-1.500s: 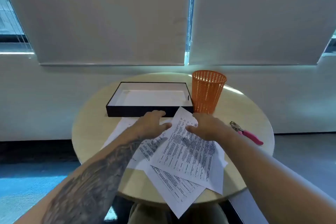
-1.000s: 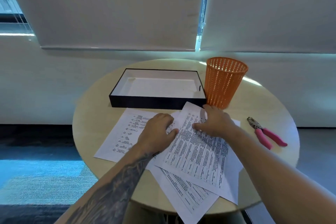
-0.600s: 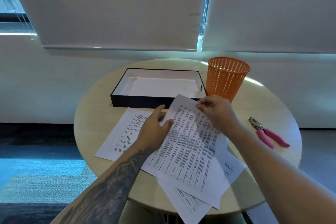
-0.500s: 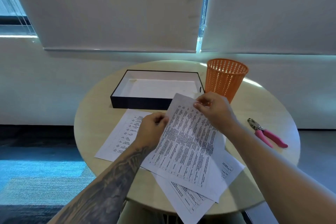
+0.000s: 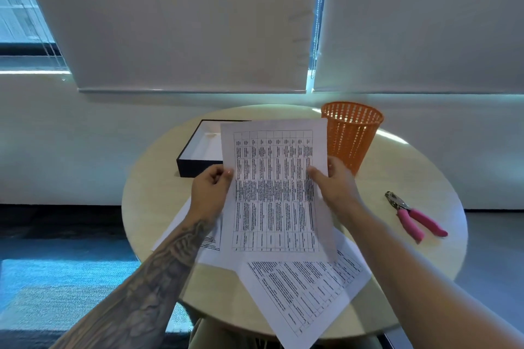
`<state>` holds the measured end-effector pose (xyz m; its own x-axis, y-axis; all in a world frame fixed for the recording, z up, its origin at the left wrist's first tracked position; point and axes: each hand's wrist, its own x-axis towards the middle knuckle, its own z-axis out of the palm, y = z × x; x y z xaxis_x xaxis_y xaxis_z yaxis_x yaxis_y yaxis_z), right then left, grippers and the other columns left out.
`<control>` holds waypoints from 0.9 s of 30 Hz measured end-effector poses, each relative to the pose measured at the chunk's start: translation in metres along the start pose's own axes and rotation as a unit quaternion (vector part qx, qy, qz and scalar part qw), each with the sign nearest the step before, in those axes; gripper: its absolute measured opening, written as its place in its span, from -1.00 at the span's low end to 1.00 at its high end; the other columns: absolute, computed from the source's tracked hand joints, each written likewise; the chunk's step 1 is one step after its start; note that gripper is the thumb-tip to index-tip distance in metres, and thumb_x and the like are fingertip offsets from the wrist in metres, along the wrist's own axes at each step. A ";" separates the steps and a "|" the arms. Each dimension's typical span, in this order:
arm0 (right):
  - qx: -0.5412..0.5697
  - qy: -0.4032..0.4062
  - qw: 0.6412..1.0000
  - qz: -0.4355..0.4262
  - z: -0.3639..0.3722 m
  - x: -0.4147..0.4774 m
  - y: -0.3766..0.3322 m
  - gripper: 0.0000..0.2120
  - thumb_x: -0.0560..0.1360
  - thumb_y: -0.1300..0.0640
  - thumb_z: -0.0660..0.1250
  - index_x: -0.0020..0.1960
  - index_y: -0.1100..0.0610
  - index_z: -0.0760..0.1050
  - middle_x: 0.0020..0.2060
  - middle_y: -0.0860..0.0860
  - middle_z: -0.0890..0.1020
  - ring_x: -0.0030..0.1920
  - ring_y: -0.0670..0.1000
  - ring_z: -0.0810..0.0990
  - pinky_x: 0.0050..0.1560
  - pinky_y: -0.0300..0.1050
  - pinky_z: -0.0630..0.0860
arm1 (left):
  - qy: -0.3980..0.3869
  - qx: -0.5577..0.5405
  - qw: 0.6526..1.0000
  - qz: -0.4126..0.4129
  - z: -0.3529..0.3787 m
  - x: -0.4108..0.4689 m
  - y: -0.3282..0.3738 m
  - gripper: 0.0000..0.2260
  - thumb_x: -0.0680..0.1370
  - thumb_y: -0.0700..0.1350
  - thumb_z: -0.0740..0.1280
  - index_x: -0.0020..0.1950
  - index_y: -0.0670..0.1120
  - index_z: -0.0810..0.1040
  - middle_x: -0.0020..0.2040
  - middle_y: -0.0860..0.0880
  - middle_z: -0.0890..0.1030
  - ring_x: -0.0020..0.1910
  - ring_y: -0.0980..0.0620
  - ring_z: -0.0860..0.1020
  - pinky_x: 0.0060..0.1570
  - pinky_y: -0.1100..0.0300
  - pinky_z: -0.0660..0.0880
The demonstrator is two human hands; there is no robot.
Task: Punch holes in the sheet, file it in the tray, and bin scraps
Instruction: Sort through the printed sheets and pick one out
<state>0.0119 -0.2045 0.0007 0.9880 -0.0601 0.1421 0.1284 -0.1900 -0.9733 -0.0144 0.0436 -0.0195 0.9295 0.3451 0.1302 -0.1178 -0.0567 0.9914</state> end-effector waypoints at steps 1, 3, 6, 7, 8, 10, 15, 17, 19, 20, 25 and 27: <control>0.010 -0.005 1.000 0.011 0.004 0.000 0.001 -0.70 0.61 0.19 0.36 0.33 0.14 0.50 0.15 0.01 0.67 0.15 0.01 0.65 0.28 0.09 0.55 | 0.001 -0.003 1.000 -0.007 -0.004 0.001 -0.001 -0.86 0.61 -0.11 0.36 -0.09 -0.12 0.66 -0.09 -0.25 0.68 -0.17 -0.10 0.57 -0.11 -0.08 0.57; 0.040 -0.011 0.999 0.034 0.011 0.000 0.000 -0.74 0.61 0.24 0.33 0.29 0.14 0.53 0.15 0.04 0.69 0.17 0.06 0.64 0.30 0.11 0.53 | -0.004 -0.030 0.999 -0.035 -0.013 0.002 -0.003 -0.88 0.58 -0.09 0.39 -0.02 -0.11 0.68 0.02 -0.28 0.68 -0.07 -0.22 0.61 0.07 -0.27 0.56; 0.039 -0.008 0.999 0.032 0.021 -0.001 -0.003 -0.83 0.62 0.23 0.32 0.19 0.10 0.55 0.10 0.05 0.69 0.15 0.09 0.65 0.22 0.07 0.56 | -0.030 -0.101 0.989 -0.099 -0.021 0.002 -0.005 -0.82 0.58 -0.24 0.35 0.17 -0.18 0.62 0.11 -0.27 0.68 0.04 -0.27 0.64 0.19 -0.29 0.53; 0.033 -0.011 0.999 0.026 0.023 -0.001 -0.003 -0.86 0.62 0.22 0.32 0.15 0.09 0.55 0.08 0.04 0.70 0.13 0.09 0.66 0.20 0.08 0.58 | -0.037 -0.098 0.988 -0.110 -0.022 0.002 -0.007 -0.78 0.57 -0.30 0.32 0.20 -0.19 0.60 0.10 -0.27 0.69 0.02 -0.26 0.65 0.18 -0.29 0.54; 0.032 -0.019 0.999 0.020 0.026 -0.001 -0.003 -0.87 0.62 0.21 0.32 0.14 0.09 0.56 0.06 0.04 0.71 0.11 0.08 0.67 0.19 0.09 0.59 | -0.041 -0.078 0.990 -0.111 -0.023 0.002 -0.009 -0.76 0.56 -0.33 0.31 0.21 -0.19 0.60 0.08 -0.25 0.70 0.00 -0.25 0.67 0.16 -0.28 0.55; 0.029 -0.029 0.999 0.014 0.029 0.000 -0.003 -0.89 0.63 0.18 0.31 0.12 0.09 0.57 0.03 0.04 0.71 0.07 0.07 0.68 0.16 0.06 0.61 | -0.027 -0.022 0.995 -0.090 -0.027 0.002 -0.011 -0.75 0.55 -0.33 0.31 0.19 -0.14 0.62 0.01 -0.18 0.73 -0.03 -0.24 0.69 0.07 -0.25 0.60; -0.159 -0.023 0.986 -0.043 0.024 0.000 0.012 -0.86 0.66 0.06 0.24 0.12 0.04 0.56 0.02 -0.01 0.67 0.04 0.05 0.61 0.06 -0.01 0.54 | 0.068 0.020 0.997 -0.024 -0.043 0.001 -0.020 -0.71 0.58 -0.31 0.25 0.22 -0.08 0.62 0.01 -0.05 0.72 -0.09 -0.07 0.70 -0.09 0.01 0.66; -0.342 -0.058 0.936 -0.063 0.019 -0.002 0.028 -0.64 0.62 -0.09 0.25 0.32 0.07 0.51 0.24 0.02 0.61 0.22 0.06 0.54 0.19 0.04 0.50 | 0.110 0.019 0.994 -0.014 -0.047 0.002 -0.027 -0.72 0.57 -0.31 0.25 0.18 -0.08 0.63 0.02 -0.09 0.71 -0.08 -0.13 0.69 -0.07 -0.04 0.65; -0.485 -0.098 0.866 -0.070 0.015 -0.005 0.041 -0.38 0.53 -0.34 0.21 0.40 0.06 0.44 0.36 0.03 0.51 0.34 0.10 0.44 0.29 0.11 0.44 | 0.157 0.012 0.987 -0.015 -0.049 0.003 -0.031 -0.76 0.55 -0.31 0.24 0.10 -0.12 0.63 -0.02 -0.16 0.70 -0.11 -0.22 0.66 -0.09 -0.08 0.61; -0.523 -0.107 0.843 -0.071 0.013 -0.006 0.044 -0.30 0.48 -0.43 0.18 0.39 0.05 0.43 0.37 0.03 0.49 0.36 0.12 0.42 0.30 0.12 0.42 | 0.173 0.013 0.985 -0.014 -0.050 0.004 -0.032 -0.78 0.55 -0.31 0.24 0.08 -0.12 0.62 -0.02 -0.18 0.69 -0.09 -0.26 0.65 -0.08 -0.13 0.61; -0.521 -0.080 0.848 -0.057 0.006 -0.002 0.046 -0.38 0.50 -0.37 0.24 0.38 0.02 0.48 0.38 0.02 0.51 0.36 0.11 0.41 0.32 0.12 0.41 | 0.192 0.010 0.981 -0.023 -0.051 0.006 -0.032 -0.80 0.54 -0.27 0.26 0.07 -0.09 0.62 -0.02 -0.12 0.70 -0.03 -0.21 0.66 0.01 -0.23 0.61; -0.513 -0.072 0.854 -0.048 0.002 0.002 0.044 -0.44 0.51 -0.32 0.29 0.34 0.03 0.53 0.34 0.03 0.54 0.32 0.11 0.44 0.28 0.10 0.44 | 0.194 0.005 0.981 -0.026 -0.051 0.007 -0.033 -0.79 0.54 -0.27 0.26 0.09 -0.10 0.62 -0.01 -0.11 0.70 -0.01 -0.20 0.66 0.04 -0.20 0.61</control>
<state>0.0197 -0.2109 -0.0421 0.9870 0.1110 0.1161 0.1396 -0.9502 -0.2787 -0.0218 0.0959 -0.0511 0.7304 0.6788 0.0760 -0.0685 -0.0379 0.9969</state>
